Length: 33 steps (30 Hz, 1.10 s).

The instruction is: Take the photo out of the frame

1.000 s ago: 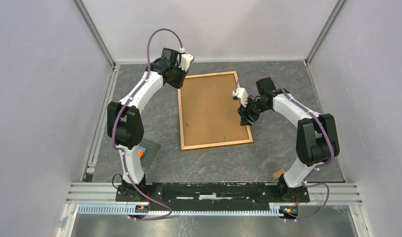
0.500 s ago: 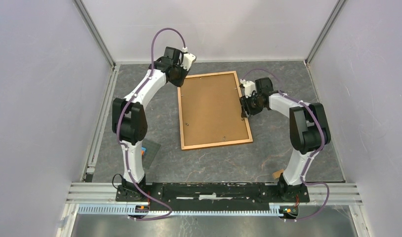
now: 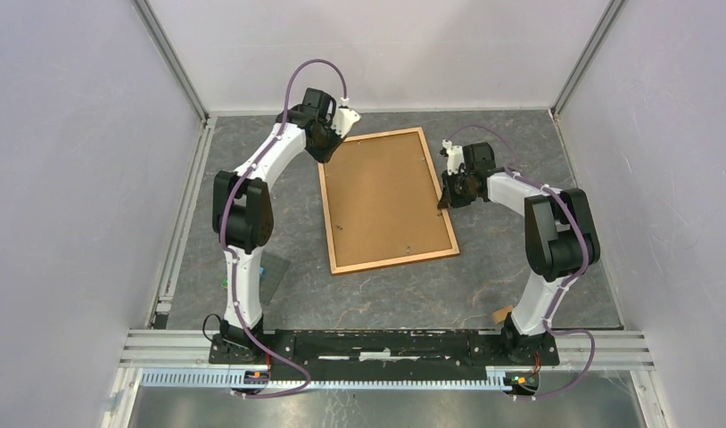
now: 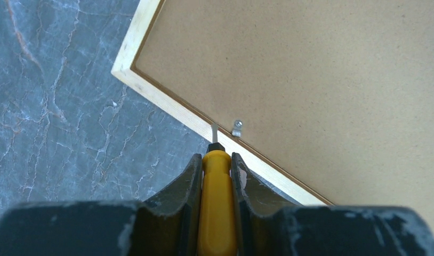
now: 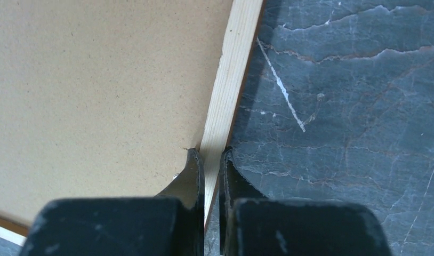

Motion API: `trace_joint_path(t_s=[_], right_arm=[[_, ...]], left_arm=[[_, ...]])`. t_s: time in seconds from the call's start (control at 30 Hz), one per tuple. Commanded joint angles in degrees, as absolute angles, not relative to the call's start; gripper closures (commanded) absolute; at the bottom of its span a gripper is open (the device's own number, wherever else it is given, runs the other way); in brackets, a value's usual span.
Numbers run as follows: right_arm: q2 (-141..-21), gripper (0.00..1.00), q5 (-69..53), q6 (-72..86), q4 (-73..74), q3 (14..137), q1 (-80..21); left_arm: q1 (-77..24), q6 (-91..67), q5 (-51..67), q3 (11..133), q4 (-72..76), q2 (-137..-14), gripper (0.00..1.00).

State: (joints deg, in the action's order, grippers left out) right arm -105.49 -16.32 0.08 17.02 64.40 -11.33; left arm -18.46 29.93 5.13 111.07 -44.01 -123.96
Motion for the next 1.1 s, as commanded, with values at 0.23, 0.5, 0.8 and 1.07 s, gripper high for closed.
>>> trace_joint_path(t_s=[0.23,0.5,0.8,1.07], right_arm=[[-103.40,1.00,-15.28,-0.76,17.85,57.70,-11.76],[-103.49,1.00,-14.23,-0.09,17.41,57.13,-11.73],[-104.23,1.00,-14.67,-0.09,17.70,57.40,-11.70],[-103.67,1.00,-13.94,1.01,17.49,56.86,-11.54]], left_arm=[[-18.97,36.17,6.46,113.82,-46.74,-124.74,0.98],[-19.02,32.26,6.25,109.49,-46.56,-122.37,0.98],[-19.07,30.61,4.83,108.00,-45.09,-122.34,0.98],[-19.14,30.72,5.36,107.18,-47.57,-120.98,0.98]])
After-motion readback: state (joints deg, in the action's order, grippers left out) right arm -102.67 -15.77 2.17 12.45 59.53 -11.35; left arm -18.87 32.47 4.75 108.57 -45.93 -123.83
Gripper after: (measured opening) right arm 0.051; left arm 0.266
